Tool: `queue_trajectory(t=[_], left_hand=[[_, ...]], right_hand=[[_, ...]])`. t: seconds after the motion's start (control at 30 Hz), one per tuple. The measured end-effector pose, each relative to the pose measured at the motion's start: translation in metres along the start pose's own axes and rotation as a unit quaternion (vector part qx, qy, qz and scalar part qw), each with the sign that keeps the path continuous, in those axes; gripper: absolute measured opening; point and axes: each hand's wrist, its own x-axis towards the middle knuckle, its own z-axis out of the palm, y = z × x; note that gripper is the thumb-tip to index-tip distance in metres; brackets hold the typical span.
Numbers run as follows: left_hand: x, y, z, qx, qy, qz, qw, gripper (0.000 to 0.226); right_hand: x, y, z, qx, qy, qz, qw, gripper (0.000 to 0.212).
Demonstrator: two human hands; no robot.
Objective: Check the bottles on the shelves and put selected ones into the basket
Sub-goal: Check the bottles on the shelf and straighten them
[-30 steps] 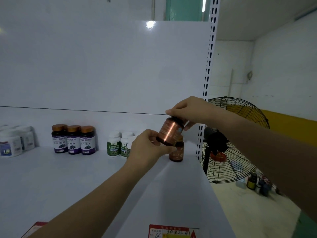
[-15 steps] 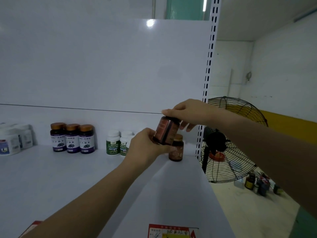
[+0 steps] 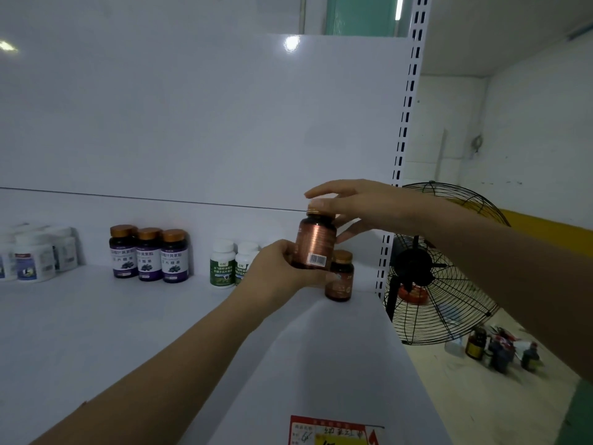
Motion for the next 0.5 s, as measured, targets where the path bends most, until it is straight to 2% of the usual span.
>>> queue_trajectory(t=[0.07,0.13,0.27,0.5], left_hand=[[0.0,-0.001,0.002,0.04,0.027,0.025,0.999,0.049],[-0.002,-0.003,0.003,0.034,0.014,0.035,0.999,0.053],[-0.008,-0.003,-0.003,-0.021,-0.066,0.024,0.997,0.037],[-0.004,-0.008,-0.007,-0.028,-0.062,0.019,0.998,0.036]], right_hand=[[0.003,-0.001,0.002,-0.03,0.032,0.004,0.999,0.037],[0.002,0.0,0.001,-0.037,0.04,-0.004,0.999,0.033],[-0.004,0.003,-0.008,0.002,0.006,-0.025,1.0,0.03],[-0.001,0.005,0.001,0.033,0.017,-0.032,0.999,0.033]])
